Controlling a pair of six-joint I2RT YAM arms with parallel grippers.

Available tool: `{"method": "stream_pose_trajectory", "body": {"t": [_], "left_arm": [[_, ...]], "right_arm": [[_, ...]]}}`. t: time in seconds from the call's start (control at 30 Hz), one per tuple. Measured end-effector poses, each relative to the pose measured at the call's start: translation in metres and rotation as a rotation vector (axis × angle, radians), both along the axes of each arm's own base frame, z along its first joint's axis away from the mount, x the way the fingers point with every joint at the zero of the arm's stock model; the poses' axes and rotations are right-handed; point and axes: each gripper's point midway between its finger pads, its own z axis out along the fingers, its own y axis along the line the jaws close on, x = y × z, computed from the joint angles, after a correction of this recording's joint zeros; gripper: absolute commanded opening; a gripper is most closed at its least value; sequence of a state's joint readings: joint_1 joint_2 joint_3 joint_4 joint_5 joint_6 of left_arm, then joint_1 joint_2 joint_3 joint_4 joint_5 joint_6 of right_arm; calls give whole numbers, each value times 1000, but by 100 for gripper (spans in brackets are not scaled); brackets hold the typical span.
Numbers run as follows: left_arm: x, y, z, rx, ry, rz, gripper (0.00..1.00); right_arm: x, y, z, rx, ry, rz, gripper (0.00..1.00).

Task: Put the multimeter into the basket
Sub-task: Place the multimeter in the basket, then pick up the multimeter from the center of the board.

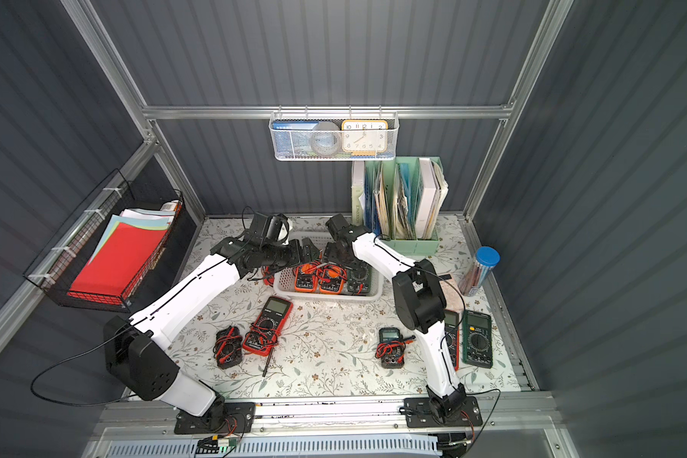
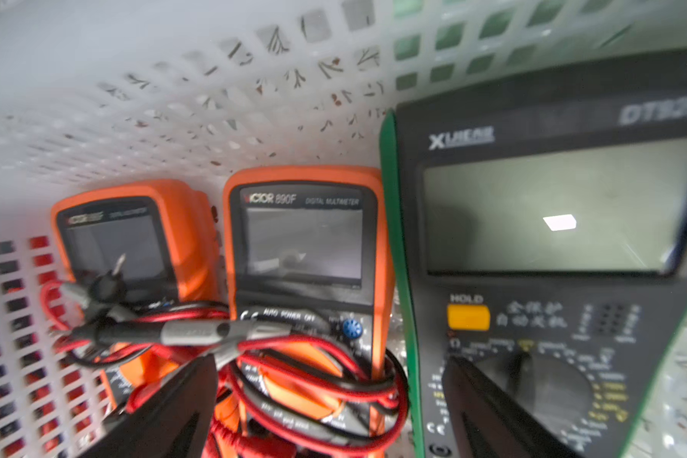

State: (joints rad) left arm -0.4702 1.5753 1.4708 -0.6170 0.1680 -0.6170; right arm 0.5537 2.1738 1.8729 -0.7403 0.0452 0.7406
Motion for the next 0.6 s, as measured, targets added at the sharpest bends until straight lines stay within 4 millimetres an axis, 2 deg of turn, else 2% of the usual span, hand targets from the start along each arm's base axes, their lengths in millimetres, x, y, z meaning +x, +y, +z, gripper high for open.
{"method": "stream_pose_trajectory", "body": {"t": [0.1,0.23,0.37,0.47,0.6], "left_arm": [[0,0,0,1,-1,0,99],[0,0,0,3,-3,0,99],[-1,-1,-4,-4,0,-7,99],[-10,0,-16,-4,19,-16,99],[-26,-7,-29,7,46,-46,99]], "right_arm": [[-1,1,21,23,-37,7,95],[-4,-3,63,54,-113,13,96],[-16,-16,99,63,-182,4,98],[-31,-32,108,52,-207,-9,98],[-56,-54,102,26,-198,-21,98]]}}
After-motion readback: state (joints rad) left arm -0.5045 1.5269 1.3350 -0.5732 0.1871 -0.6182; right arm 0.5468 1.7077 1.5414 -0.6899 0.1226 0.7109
